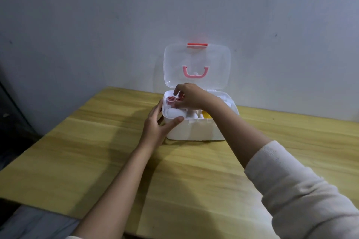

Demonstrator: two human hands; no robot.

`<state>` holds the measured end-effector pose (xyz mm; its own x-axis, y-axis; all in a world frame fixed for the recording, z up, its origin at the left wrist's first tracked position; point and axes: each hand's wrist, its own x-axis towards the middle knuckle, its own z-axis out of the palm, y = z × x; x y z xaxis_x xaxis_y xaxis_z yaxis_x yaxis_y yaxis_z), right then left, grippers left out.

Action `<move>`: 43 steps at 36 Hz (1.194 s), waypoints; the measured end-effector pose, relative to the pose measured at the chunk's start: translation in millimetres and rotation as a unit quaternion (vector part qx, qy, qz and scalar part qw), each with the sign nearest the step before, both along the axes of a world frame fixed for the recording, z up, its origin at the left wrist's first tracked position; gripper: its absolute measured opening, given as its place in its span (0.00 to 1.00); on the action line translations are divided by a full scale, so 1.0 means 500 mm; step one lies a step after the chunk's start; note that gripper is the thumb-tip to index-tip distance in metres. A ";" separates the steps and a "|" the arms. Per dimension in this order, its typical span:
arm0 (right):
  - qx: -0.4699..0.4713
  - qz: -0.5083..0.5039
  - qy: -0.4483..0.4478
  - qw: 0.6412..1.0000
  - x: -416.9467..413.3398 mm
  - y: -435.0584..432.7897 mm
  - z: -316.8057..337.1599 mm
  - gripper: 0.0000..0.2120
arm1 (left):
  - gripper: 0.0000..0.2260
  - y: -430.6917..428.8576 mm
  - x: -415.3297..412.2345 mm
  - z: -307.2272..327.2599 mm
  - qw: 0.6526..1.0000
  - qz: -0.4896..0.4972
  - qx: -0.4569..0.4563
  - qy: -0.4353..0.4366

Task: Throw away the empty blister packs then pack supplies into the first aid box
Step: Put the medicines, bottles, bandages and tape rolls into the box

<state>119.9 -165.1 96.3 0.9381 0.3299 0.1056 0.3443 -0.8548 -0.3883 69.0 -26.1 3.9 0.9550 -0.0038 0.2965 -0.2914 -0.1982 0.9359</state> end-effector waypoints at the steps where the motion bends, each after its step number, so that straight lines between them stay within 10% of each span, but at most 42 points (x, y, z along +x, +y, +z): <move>1: -0.005 0.002 0.008 1.000 -0.003 -0.003 0.006 0.20 | 0.37 -0.001 0.002 -0.001 1.000 -0.001 -0.002 0.003; 32: 0.083 -0.029 -0.071 0.994 -0.005 -0.024 0.026 0.10 | 0.43 -0.003 0.004 -0.009 1.000 -0.026 -0.009 -0.001; 43: 0.406 -0.343 -0.169 0.830 0.084 -0.214 0.037 0.16 | 0.35 -0.020 -0.001 -0.019 0.999 -0.010 -0.037 -0.002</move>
<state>162.0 -271.9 114.9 0.7477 -0.5782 0.3267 0.0902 -0.3989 -0.9125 68.6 -36.2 -5.5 0.9537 -0.0004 0.3007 -0.2985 -0.1231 0.9464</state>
